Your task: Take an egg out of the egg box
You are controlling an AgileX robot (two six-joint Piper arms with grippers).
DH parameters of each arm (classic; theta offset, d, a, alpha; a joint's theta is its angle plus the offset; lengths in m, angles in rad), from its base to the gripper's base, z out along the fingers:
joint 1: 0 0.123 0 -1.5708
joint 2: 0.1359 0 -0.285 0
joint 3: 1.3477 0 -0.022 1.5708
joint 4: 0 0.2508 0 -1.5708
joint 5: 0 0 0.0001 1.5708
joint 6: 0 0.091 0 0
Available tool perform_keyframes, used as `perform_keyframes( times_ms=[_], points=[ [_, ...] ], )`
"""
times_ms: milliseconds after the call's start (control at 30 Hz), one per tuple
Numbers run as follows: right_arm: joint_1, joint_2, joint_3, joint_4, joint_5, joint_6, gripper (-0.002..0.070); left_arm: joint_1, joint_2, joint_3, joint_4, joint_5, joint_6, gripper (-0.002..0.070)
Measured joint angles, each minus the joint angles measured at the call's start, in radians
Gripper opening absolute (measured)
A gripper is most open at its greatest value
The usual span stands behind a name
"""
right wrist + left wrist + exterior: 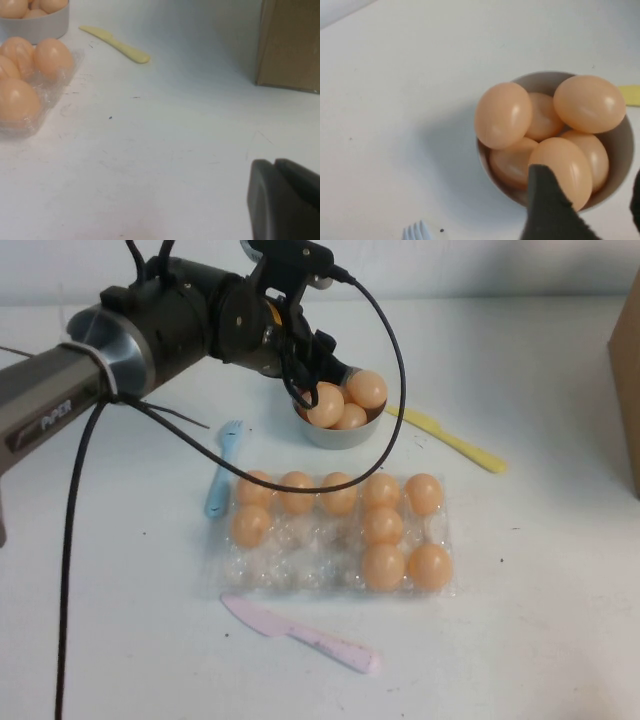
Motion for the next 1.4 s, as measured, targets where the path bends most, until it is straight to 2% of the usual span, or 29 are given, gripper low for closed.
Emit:
perform_keyframes(
  times_ms=[167, 233, 400, 467, 700, 867, 1033, 1233, 1400],
  points=[
    [0.000, 0.000, 0.000, 0.000, 0.000, 0.000, -0.0017, -0.006, -0.115, 0.194, 0.024, -0.173, -0.009, 0.0090],
    [0.000, 0.000, 0.000, 0.000, 0.000, 0.000, -0.0017, -0.006, -0.178, 0.317, 0.029, -0.286, -0.009, 0.0040],
    [0.000, 0.000, 0.000, 0.000, 0.000, 0.000, -0.0017, -0.008, -0.379, 0.625, 0.031, -0.602, -0.009, 0.0002],
    [0.000, 0.000, 0.000, 0.000, 0.000, 0.000, -0.0017, -0.011, -0.447, 0.716, 0.031, -0.675, -0.009, 0.0000],
    [0.000, 0.000, 0.000, 0.000, 0.000, 0.000, -0.0017, -0.020, -0.691, 0.932, 0.031, -0.698, -0.009, -0.0001],
    [0.000, 0.000, 0.000, 0.000, 0.000, 0.000, -0.0017, -0.022, -0.896, 0.974, 0.031, -0.601, -0.003, -0.0001],
    [0.000, 0.000, 0.000, 0.000, 0.000, 0.000, -0.0017, -0.022, -1.054, 0.978, 0.031, -0.396, 0.000, -0.0001],
    [0.000, 0.000, 0.000, 0.000, 0.000, 0.000, -0.0017, -0.022, -1.156, 0.978, 0.022, 0.036, -0.051, -0.0001],
    [0.000, 0.000, 0.000, 0.000, 0.000, 0.000, -0.0017, -0.022, -1.165, 0.978, 0.022, 0.327, -0.127, -0.0002]
  ],
)
